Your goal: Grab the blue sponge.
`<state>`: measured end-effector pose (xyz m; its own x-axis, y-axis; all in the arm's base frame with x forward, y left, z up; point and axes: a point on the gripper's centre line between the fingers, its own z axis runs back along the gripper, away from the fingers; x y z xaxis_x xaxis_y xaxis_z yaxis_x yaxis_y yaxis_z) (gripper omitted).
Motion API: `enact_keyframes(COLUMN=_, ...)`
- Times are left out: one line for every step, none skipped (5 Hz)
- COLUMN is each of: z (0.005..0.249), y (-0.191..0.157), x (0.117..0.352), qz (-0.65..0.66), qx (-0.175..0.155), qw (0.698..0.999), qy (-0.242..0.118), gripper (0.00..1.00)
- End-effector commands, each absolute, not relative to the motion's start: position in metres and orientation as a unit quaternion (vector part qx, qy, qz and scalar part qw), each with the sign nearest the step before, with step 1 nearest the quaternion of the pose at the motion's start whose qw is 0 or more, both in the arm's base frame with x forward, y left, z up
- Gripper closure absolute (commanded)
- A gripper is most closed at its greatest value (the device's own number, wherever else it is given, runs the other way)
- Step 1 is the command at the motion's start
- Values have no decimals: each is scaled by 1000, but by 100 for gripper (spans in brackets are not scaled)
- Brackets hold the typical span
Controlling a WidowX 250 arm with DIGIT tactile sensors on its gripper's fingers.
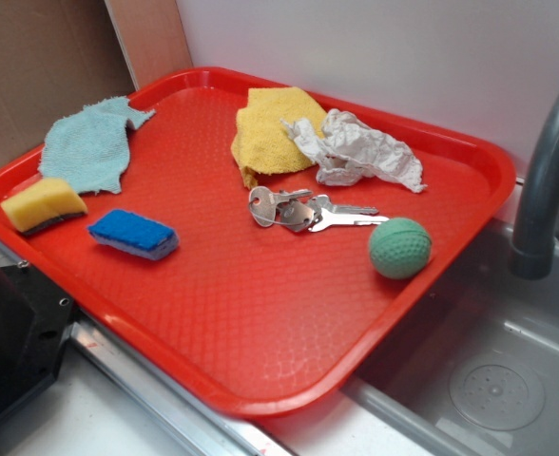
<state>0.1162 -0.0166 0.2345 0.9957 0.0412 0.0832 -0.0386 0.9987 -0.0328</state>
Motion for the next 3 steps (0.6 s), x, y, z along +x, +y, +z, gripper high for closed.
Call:
enact_keyframes(z=234, y=-17, x=116, qz=20, qx=-16, qw=999, qy=-42, gripper=0)
enact_keyframes(z=184, y=-2, x=147, qz=-106, qx=19, qw=993, qy=-55, gripper=0)
enact_keyframes(z=135, y=1, x=154, qz=-228, qx=1, qw=971, qy=-65, gripper=0)
